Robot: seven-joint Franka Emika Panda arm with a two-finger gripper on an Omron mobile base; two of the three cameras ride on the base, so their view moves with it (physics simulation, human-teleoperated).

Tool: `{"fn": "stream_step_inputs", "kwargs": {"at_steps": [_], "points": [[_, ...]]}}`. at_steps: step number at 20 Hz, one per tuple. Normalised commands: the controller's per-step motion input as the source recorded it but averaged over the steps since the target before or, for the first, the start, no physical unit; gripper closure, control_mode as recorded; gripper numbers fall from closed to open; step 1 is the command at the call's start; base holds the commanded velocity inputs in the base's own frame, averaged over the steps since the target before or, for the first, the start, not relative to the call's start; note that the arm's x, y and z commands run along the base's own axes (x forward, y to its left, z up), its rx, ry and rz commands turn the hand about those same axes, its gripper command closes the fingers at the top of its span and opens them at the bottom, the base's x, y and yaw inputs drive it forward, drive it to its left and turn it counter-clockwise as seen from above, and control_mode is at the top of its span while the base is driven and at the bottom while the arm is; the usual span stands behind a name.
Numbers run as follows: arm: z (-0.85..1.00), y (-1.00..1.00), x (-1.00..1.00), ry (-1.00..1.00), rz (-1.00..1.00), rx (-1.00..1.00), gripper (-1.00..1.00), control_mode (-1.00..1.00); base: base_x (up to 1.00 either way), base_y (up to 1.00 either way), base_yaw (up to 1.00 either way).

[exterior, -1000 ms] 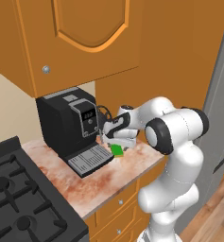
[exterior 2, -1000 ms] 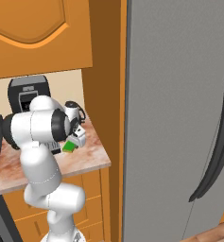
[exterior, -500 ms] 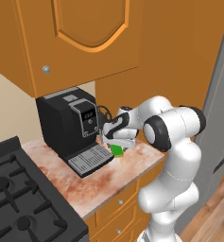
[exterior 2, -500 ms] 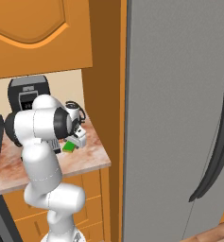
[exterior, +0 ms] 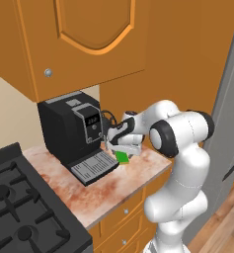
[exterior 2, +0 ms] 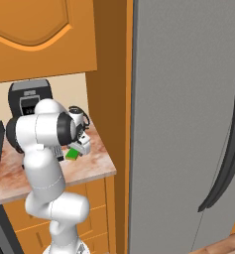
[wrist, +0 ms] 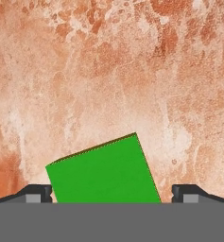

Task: Place the sponge inside the microwave to prepare for sanitizing.

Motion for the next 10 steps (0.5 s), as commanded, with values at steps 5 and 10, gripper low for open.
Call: {"fn": "stream_step_inputs", "kwargs": {"at_steps": [5,10], "points": [[-0.36,0.00,0.05,0.00,0.00,-0.01,-1.00,-1.00,0.00,0.00,0.00],[-0.33,0.04,0.02,0.00,0.00,-0.02,-1.00,-1.00,0.00,0.00,0.00]]}}
